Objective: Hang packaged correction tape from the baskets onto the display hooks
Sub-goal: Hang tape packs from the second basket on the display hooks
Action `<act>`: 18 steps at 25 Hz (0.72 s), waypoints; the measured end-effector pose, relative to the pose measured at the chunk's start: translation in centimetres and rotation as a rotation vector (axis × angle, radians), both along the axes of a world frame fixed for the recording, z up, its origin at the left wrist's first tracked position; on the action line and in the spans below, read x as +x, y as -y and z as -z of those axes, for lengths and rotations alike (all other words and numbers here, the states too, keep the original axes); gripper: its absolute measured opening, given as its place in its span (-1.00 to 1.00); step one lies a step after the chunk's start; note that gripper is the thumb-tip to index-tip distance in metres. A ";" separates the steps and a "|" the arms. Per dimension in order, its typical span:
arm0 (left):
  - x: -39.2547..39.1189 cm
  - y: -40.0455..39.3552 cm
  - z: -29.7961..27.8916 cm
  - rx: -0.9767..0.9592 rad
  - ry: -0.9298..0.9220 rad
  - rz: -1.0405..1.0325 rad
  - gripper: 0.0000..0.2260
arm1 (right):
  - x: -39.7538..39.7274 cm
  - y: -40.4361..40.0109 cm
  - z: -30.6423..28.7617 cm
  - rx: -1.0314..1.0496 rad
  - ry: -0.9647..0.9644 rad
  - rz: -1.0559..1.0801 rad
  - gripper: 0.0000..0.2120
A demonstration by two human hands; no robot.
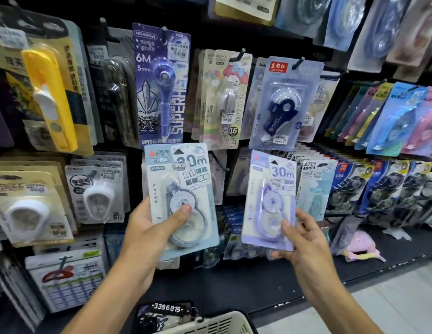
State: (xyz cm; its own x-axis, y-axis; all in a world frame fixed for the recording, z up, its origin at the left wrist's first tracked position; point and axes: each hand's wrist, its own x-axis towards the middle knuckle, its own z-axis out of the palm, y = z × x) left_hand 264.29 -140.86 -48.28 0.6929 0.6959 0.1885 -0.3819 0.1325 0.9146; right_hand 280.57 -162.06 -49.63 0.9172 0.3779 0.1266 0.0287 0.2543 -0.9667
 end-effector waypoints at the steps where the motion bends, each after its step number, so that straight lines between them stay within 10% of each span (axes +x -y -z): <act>1: -0.1 -0.3 0.0 0.002 -0.005 -0.011 -0.61 | 0.9 0.8 0.1 -0.046 0.035 0.063 -0.64; 18: 0.5 0.4 -0.3 0.101 -0.047 0.025 -0.62 | 2.4 3.0 -1.2 -0.126 0.193 0.336 -0.67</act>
